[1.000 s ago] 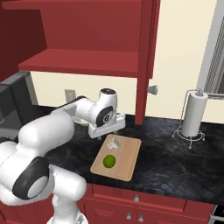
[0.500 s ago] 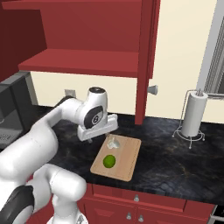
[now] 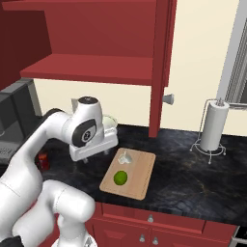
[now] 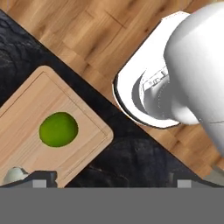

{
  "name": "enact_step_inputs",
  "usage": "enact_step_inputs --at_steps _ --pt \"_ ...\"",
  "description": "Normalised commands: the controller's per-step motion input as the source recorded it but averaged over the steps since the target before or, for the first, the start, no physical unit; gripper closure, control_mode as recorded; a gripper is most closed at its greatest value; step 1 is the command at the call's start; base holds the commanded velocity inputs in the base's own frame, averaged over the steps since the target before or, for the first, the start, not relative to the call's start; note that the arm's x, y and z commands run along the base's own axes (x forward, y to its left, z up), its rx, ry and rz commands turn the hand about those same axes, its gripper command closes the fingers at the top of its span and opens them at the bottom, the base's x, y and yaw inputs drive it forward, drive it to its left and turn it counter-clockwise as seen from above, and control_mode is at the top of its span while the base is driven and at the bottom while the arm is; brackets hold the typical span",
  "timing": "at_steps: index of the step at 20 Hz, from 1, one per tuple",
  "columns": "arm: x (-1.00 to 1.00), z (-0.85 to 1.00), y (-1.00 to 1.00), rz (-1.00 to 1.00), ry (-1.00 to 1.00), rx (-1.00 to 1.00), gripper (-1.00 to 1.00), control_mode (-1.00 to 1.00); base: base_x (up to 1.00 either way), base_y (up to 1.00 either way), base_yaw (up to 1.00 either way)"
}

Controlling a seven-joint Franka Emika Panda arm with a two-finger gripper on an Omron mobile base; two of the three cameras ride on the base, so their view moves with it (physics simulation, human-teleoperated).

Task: Open the cabinet. Place the bowl and condiment on the counter. Then place the lime and garlic on the cutting board.

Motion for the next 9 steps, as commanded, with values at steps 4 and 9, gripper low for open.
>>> enact_step_inputs --at_steps 4,9 --pt "-0.53 0.26 0.29 0.0 -0.04 -0.04 -1.0 -1.0 0.0 0.0 0.0" --pt "-0.5 0.25 0.29 0.0 -0.05 -0.05 -1.0 -1.0 0.0 0.0 0.0"
